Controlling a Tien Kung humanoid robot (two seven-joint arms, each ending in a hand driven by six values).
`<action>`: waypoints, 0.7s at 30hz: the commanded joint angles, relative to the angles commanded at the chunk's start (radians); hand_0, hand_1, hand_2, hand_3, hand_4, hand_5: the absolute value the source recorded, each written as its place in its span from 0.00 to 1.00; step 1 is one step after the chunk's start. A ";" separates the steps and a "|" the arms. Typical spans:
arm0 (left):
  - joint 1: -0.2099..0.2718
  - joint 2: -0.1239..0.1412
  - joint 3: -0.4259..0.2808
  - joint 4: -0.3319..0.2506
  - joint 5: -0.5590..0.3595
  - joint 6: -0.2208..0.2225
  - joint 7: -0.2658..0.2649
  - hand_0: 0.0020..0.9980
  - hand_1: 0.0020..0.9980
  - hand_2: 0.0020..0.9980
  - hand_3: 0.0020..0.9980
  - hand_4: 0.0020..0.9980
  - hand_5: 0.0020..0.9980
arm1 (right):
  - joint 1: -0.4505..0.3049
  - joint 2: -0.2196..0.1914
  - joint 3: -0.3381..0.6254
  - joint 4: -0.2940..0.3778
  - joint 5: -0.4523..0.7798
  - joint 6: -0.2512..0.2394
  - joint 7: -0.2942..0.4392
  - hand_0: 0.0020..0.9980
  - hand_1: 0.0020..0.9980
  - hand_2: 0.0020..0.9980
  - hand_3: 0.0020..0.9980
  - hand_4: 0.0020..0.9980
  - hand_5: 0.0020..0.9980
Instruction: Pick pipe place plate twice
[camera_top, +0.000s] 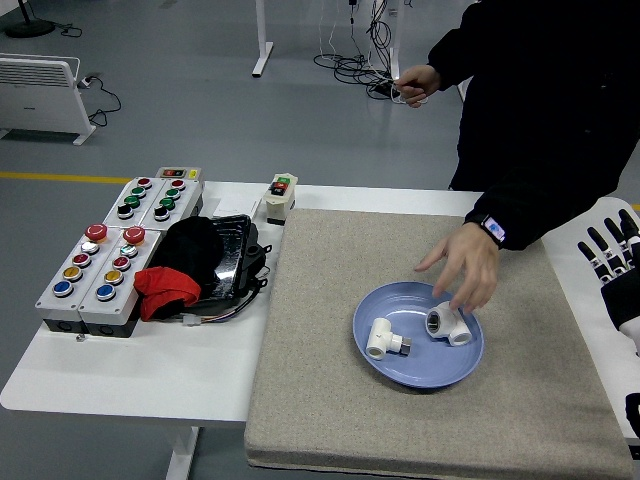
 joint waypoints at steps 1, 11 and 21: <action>0.000 0.000 0.000 0.000 0.000 0.000 0.000 0.62 0.59 0.53 0.59 0.27 1.00 | -0.001 0.000 0.002 0.000 0.000 -0.001 0.000 0.88 0.83 0.92 0.90 0.57 0.60; 0.001 0.000 -0.003 0.000 0.007 0.000 0.001 0.62 0.59 0.53 0.59 0.27 1.00 | -0.006 0.004 0.005 -0.001 0.002 -0.012 -0.008 0.88 0.83 0.92 0.90 0.56 0.61; 0.005 0.001 -0.011 0.000 0.018 0.000 0.004 0.62 0.59 0.53 0.59 0.27 1.00 | -0.010 0.004 0.008 0.000 0.006 -0.019 -0.009 0.88 0.83 0.91 0.90 0.56 0.61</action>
